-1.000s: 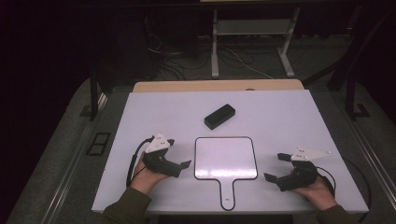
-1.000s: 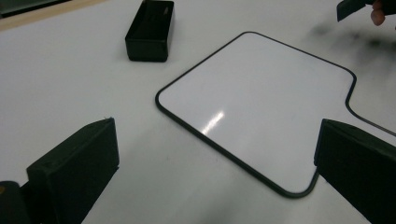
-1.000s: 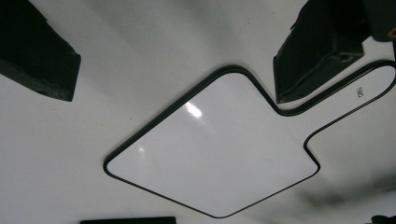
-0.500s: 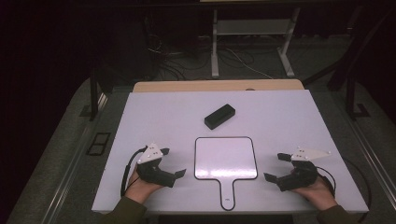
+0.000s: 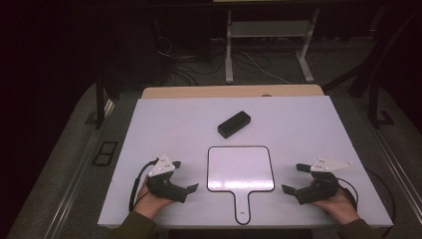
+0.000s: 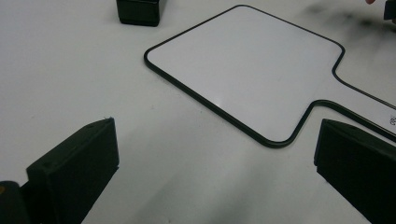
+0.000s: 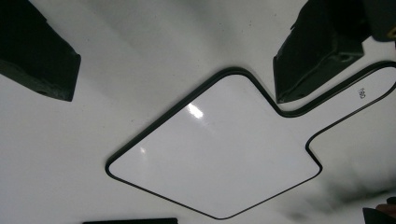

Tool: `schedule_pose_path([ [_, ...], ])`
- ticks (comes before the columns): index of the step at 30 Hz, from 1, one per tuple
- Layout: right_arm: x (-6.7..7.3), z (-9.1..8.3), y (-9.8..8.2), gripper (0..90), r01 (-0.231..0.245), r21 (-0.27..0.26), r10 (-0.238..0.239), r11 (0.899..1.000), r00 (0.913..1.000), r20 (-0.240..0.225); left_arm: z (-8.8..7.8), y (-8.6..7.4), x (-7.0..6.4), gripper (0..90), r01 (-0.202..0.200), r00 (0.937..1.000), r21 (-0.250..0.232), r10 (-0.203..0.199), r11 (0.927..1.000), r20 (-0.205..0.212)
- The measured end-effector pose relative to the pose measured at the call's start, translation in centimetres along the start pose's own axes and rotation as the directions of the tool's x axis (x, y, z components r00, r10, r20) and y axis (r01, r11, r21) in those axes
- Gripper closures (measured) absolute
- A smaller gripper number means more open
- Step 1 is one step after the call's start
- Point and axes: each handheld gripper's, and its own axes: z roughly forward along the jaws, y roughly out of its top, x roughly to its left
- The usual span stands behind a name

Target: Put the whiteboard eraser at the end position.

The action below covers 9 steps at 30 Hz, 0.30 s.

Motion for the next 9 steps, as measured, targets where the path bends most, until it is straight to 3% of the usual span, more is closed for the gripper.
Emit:
schedule_pose_path([
  [9, 0.06, 0.07, -0.02, 0.0, 0.001, 0.005, -0.001, 1.0, 1.0, -0.002, 0.12, 0.01, -0.07, 0.0, -0.007, 1.0, 0.002, 0.007, 1.0, 0.007],
])
